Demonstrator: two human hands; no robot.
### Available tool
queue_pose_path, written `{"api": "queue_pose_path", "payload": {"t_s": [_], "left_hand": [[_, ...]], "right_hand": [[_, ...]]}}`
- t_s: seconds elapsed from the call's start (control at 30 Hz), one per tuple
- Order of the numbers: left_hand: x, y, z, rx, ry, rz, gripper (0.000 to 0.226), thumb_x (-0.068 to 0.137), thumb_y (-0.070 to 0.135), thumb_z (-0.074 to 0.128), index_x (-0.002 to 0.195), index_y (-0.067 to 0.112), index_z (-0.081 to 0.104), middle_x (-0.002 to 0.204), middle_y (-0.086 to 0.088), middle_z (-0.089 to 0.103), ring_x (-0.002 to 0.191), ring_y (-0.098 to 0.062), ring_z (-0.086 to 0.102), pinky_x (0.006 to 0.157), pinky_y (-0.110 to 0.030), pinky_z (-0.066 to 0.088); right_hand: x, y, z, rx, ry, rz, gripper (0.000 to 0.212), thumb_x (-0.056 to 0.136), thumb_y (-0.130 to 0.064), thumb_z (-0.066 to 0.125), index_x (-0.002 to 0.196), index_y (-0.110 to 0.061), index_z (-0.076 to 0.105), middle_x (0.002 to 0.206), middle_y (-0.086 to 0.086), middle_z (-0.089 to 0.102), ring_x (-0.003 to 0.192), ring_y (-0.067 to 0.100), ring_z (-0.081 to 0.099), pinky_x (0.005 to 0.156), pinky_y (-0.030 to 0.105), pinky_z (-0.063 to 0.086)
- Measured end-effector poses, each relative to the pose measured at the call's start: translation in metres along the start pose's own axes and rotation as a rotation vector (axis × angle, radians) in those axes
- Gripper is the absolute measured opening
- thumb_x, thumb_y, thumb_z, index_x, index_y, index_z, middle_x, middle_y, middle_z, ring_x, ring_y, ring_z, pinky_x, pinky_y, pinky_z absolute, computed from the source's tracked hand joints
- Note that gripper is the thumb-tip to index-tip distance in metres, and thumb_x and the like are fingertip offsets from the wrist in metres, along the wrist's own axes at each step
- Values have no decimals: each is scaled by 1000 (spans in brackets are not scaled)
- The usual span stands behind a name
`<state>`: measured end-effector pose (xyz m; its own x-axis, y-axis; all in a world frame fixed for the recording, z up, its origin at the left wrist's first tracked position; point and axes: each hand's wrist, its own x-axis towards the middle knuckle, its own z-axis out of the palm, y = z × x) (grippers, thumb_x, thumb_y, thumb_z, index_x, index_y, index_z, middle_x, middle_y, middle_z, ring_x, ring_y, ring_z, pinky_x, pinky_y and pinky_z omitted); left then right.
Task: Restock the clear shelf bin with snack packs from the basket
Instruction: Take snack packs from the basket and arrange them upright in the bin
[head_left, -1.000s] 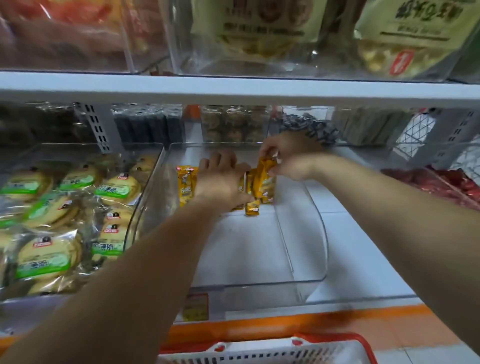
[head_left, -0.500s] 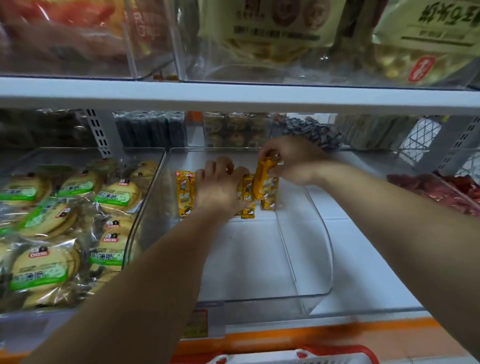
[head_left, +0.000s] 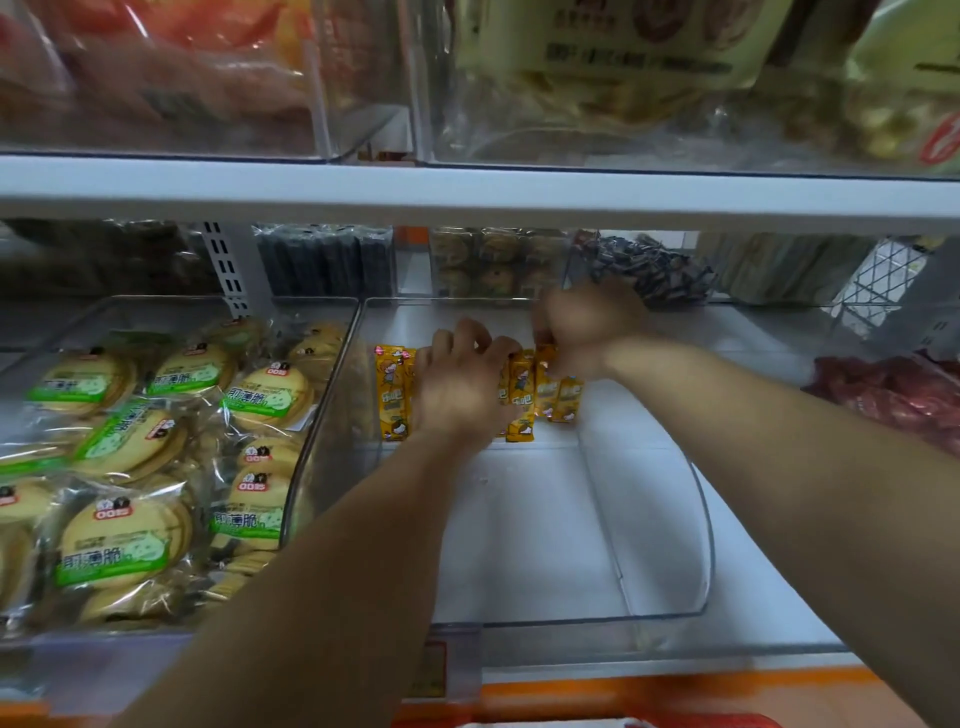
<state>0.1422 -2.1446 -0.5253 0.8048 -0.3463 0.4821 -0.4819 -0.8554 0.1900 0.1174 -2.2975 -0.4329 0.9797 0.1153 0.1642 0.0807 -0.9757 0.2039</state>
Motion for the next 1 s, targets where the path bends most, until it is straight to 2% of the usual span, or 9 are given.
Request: {"api": "queue_pose_path", "payload": {"t_s": [0.1,0.2,0.3,0.4,0.5,0.63,0.8,0.93,1.0], "left_hand": [[-1,0,2,4,1,1,70,72,44,85,135,33,59,131,-4,49,116,-28,47,94,-38,35],[-1,0,3,-2,-1,-7,69,72,45,84,136,33,58,132,-4,48,117,-28,47,96,-38,34],[-1,-1,5,2,-3,-6,70,72,46,85,135,34,58,131,-4,48,116,-28,47,96,-38,35],[-1,0,4,22,-8,9,71,72,46,84,136,32,57,130,-5,48,116,-28,47,95,-38,35],[1,3,-4,91,-50,38,71,75,47,81,138,29,53,130,-7,48,117,-30,48,94,-40,38],[2,9,-41,134,-218,72,73,83,48,73,148,29,45,139,-8,46,129,-32,44,102,-43,40],[-38,28,-129,-15,-401,85,59,88,50,69,141,26,56,137,-9,53,130,-30,45,108,-39,42],[-124,39,-193,-210,-452,197,37,90,47,72,122,30,68,122,6,64,109,-13,57,84,-22,44],[-166,44,-209,-277,-569,226,30,91,47,70,116,32,69,111,13,67,97,-5,59,77,-15,44]], "right_hand": [[6,-4,4,-142,-22,-42,18,73,-28,80,86,-28,67,81,-7,62,92,21,57,82,41,37],[9,-3,8,-185,-24,-80,13,77,-21,75,87,-27,70,86,-3,66,93,23,62,74,35,33],[9,2,13,-130,-30,-76,22,81,-7,64,94,-24,70,93,1,66,89,27,62,68,30,42],[4,5,7,21,-89,-41,33,82,-15,68,115,-23,67,111,1,67,103,25,61,87,34,51],[-9,4,-9,222,-134,3,54,77,-27,77,128,-27,61,124,-2,63,113,21,59,93,37,52],[-37,0,-34,306,-77,66,51,75,-36,77,123,-31,62,122,-5,63,109,21,61,92,37,53],[-103,-8,-68,433,-14,113,39,78,-39,78,114,-27,69,116,-2,68,108,21,62,91,36,52],[-186,-29,-80,476,24,71,30,74,-45,78,102,-35,70,99,-17,65,96,13,61,86,37,52],[-226,-41,-71,502,-22,19,28,74,-48,75,99,-37,69,92,-22,60,92,10,58,82,35,52]]}}
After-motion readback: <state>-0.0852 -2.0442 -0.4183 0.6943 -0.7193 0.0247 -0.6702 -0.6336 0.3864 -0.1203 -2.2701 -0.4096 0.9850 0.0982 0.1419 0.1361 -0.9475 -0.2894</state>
